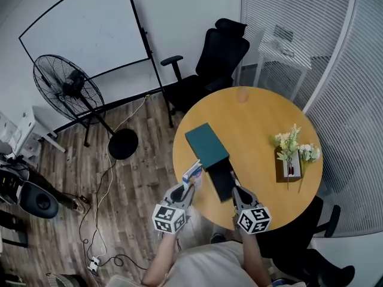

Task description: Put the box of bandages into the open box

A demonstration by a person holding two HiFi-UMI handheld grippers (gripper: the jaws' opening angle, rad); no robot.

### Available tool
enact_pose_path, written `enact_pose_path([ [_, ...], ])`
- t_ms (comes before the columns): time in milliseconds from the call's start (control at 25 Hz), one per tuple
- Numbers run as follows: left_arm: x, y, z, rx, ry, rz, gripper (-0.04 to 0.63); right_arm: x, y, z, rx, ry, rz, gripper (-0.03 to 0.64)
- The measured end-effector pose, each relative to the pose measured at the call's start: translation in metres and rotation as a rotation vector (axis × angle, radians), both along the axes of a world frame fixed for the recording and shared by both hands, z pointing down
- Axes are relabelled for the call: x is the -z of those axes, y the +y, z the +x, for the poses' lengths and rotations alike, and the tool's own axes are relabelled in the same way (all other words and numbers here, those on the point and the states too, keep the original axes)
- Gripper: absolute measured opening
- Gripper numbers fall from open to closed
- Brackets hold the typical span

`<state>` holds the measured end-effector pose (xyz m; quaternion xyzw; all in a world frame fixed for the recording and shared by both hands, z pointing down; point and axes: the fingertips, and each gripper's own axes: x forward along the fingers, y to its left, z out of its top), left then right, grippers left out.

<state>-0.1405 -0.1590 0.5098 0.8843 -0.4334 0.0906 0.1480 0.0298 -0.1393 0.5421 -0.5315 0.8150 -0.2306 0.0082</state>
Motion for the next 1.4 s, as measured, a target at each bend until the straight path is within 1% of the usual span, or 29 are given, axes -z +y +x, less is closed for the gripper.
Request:
enact_pose_path([
  [80,-0.003,-0.008,0.008,-0.001,-0.013,-0.001,0.080,0.001,-0.009,0.006,0.021,0.039,0.006,-0.005],
  [200,-0.008,-0.019,0.022,0.000,-0.023,-0.011,0.080,0.003,-0.020,0.010,0.072,0.164,0.040,-0.005],
  [280,-0.010,-0.025,0.032,-0.001,-0.022,-0.021,0.080,0.003,-0.023,0.012,0.107,0.196,0.058,-0.005],
  [400,-0.012,-0.033,0.046,0.004,-0.011,-0.030,0.080,0.001,-0.025,0.020,0.146,0.203,0.071,-0.005],
  [560,-0.023,-0.039,0.060,0.002,-0.020,-0.048,0.080,-0.011,-0.024,0.037,0.155,0.193,0.056,-0.005],
  [680,-0.034,-0.041,0.068,-0.013,-0.014,-0.083,0.080,-0.022,-0.024,0.045,0.166,0.188,0.028,-0.005],
  [800,-0.049,-0.040,0.073,-0.029,-0.002,-0.131,0.080,-0.026,-0.023,0.049,0.175,0.184,0.020,-0.005],
  [960,-0.067,-0.042,0.081,-0.054,0.074,-0.221,0.080,-0.028,-0.027,0.054,0.169,0.173,0.016,-0.005],
  [1200,-0.092,-0.046,0.093,-0.072,0.157,-0.332,0.078,-0.035,-0.032,0.069,0.153,0.175,0.001,-0.005],
  [1400,-0.112,-0.049,0.103,-0.059,0.307,-0.466,0.080,-0.030,-0.044,0.080,0.132,0.174,0.000,-0.005],
])
